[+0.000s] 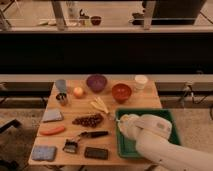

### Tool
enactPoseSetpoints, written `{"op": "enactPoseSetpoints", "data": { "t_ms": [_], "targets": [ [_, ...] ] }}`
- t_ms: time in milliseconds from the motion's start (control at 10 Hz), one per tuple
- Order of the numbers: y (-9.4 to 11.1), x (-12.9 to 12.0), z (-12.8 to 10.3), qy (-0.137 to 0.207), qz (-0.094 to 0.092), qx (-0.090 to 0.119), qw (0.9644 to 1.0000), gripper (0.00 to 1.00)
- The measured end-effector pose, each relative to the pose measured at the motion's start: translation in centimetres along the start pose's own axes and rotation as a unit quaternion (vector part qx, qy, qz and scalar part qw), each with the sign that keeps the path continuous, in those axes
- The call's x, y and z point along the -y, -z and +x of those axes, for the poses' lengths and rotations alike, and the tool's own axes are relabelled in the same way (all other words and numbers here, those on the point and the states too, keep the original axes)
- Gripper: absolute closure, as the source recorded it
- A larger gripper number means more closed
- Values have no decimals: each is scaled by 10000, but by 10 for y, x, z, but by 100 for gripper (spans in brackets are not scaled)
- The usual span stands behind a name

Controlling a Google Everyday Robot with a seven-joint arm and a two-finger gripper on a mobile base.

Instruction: Place fork in red bowl

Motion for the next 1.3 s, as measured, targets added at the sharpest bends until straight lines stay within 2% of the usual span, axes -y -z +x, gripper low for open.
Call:
{"op": "enactPoseSetpoints", "data": {
  "t_ms": [200,400,800,1000,1300],
  "targets": [
    [-3,15,22,84,-39,-239,9997,100],
    [-7,31,37,179,-29,-394,9991,100],
    [8,48,76,196,217,-604,9977,100],
    [9,54,79,342,211,-593,9974,100],
    [-10,82,71,782,-7,-467,9958,100]
  ]
}}
